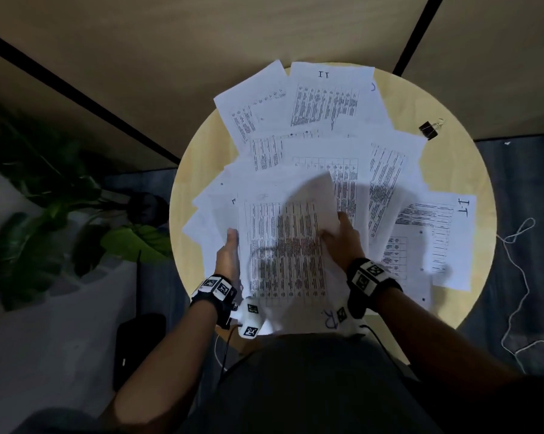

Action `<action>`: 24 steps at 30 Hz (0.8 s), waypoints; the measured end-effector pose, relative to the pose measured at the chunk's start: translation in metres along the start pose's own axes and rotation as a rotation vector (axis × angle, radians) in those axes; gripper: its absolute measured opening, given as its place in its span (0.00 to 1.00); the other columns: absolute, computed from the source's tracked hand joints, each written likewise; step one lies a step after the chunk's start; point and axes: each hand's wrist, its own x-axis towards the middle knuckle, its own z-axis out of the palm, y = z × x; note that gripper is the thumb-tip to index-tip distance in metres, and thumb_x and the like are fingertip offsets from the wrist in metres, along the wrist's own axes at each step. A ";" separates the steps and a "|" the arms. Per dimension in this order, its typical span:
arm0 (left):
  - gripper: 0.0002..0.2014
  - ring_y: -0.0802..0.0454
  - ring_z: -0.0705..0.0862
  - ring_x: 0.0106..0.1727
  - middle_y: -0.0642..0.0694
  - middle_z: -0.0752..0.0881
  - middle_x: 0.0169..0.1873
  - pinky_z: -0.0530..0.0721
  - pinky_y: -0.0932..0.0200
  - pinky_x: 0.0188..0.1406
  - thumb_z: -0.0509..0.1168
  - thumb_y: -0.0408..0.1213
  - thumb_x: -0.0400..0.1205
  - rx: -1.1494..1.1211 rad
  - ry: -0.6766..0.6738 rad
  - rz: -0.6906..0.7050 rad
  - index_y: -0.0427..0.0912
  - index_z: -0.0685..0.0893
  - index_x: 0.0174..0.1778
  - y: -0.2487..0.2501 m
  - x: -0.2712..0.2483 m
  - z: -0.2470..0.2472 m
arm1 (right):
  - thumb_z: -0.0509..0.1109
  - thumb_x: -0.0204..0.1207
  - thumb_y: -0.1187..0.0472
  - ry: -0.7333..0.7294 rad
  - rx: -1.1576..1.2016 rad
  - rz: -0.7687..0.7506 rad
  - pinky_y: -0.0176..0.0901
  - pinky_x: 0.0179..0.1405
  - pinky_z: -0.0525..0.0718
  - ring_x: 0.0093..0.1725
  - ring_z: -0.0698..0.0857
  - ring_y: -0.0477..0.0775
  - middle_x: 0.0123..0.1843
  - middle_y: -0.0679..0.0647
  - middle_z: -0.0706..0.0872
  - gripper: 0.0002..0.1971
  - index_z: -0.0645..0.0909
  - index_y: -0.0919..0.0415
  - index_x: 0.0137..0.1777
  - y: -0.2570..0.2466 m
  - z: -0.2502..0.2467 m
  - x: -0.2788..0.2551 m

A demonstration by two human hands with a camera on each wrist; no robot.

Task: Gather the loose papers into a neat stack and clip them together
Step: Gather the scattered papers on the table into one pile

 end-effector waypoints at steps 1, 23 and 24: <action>0.58 0.48 0.56 0.84 0.54 0.57 0.84 0.59 0.38 0.77 0.57 0.82 0.59 0.019 0.007 0.000 0.55 0.58 0.83 0.001 0.000 -0.001 | 0.68 0.79 0.65 0.004 0.033 0.005 0.22 0.29 0.73 0.48 0.80 0.53 0.57 0.58 0.83 0.21 0.69 0.65 0.70 -0.001 0.001 0.002; 0.46 0.44 0.81 0.46 0.33 0.77 0.67 0.77 0.53 0.47 0.66 0.57 0.77 0.230 0.137 0.014 0.28 0.58 0.81 0.001 0.021 -0.013 | 0.75 0.69 0.67 0.205 0.189 0.004 0.56 0.59 0.85 0.55 0.85 0.60 0.59 0.63 0.86 0.23 0.77 0.61 0.65 -0.007 -0.058 0.054; 0.40 0.42 0.81 0.44 0.29 0.74 0.70 0.76 0.54 0.42 0.66 0.50 0.81 0.271 0.144 0.025 0.25 0.59 0.79 0.000 0.023 -0.014 | 0.76 0.70 0.68 0.181 0.315 0.035 0.60 0.55 0.87 0.54 0.85 0.61 0.58 0.63 0.86 0.22 0.78 0.63 0.64 -0.009 -0.061 0.055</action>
